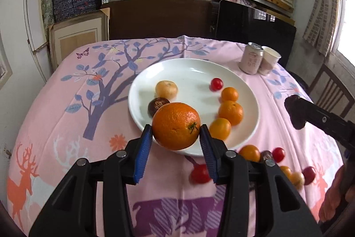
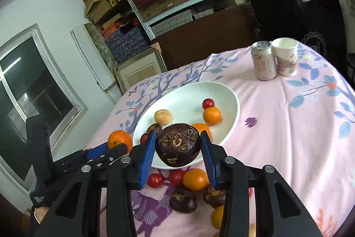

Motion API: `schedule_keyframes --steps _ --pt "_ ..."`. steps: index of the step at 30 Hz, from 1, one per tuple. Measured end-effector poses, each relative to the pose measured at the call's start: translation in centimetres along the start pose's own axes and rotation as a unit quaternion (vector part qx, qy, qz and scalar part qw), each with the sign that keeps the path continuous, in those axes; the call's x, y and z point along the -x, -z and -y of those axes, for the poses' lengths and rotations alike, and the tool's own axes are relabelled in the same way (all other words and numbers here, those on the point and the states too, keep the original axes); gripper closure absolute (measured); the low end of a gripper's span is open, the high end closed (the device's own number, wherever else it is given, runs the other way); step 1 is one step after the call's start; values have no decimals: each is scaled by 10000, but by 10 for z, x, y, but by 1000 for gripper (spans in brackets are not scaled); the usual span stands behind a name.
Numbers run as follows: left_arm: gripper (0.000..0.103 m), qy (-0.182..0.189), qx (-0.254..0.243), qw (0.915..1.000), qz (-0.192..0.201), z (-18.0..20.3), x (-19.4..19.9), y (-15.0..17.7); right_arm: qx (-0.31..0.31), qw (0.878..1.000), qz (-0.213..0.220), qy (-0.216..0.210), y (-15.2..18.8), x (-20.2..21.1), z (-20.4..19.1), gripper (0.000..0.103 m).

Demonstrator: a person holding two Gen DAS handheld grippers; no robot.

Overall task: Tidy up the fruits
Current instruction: 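Place a tangerine on the plate with the left tool while the right tool places a dark brown fruit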

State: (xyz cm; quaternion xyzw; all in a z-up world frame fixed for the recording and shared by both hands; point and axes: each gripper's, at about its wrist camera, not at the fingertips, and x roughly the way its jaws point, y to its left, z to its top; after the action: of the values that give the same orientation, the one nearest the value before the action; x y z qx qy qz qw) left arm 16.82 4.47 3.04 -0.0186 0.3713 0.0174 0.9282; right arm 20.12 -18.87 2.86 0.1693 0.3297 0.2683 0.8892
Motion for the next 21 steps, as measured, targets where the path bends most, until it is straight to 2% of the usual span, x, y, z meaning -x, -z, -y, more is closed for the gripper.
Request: schedule_keyframes --steps 2,5,7,8,9,11,14,15,17,19,21 --pt "60 -17 -31 9999 -113 3 -15 -3 -86 9999 -132 -58 -5 -20 -7 62" --pt "60 241 30 9992 -319 6 -32 1 -223 9993 -295 -80 -8 -45 -13 62" --pt "59 220 65 9991 -367 7 -40 4 -291 9990 -340 -51 -10 -57 -16 60" --pt "51 196 110 9991 -348 6 -43 5 -345 9988 -350 -61 -11 -63 -16 58" --pt "31 118 158 9993 -304 5 -44 4 -369 9986 -376 -110 -12 -67 -16 56" --pt "16 -177 267 9995 -59 2 -40 2 -421 9985 -326 -80 -13 -70 -16 43" --pt "14 -201 419 9987 228 -7 -27 1 -515 9982 -283 -135 -11 -64 -9 41" --pt "10 -232 486 9982 278 -12 -22 1 -553 9979 -297 -143 -10 -60 -5 41" --pt "7 -348 665 9965 379 -19 -15 2 -685 9972 -280 -100 -6 -44 10 38" --pt "7 -305 742 9960 386 -23 -10 5 -886 9958 -232 -56 -1 -24 28 33" --pt "7 -269 721 9965 319 -23 -9 7 -894 9957 -178 156 4 -5 43 33"
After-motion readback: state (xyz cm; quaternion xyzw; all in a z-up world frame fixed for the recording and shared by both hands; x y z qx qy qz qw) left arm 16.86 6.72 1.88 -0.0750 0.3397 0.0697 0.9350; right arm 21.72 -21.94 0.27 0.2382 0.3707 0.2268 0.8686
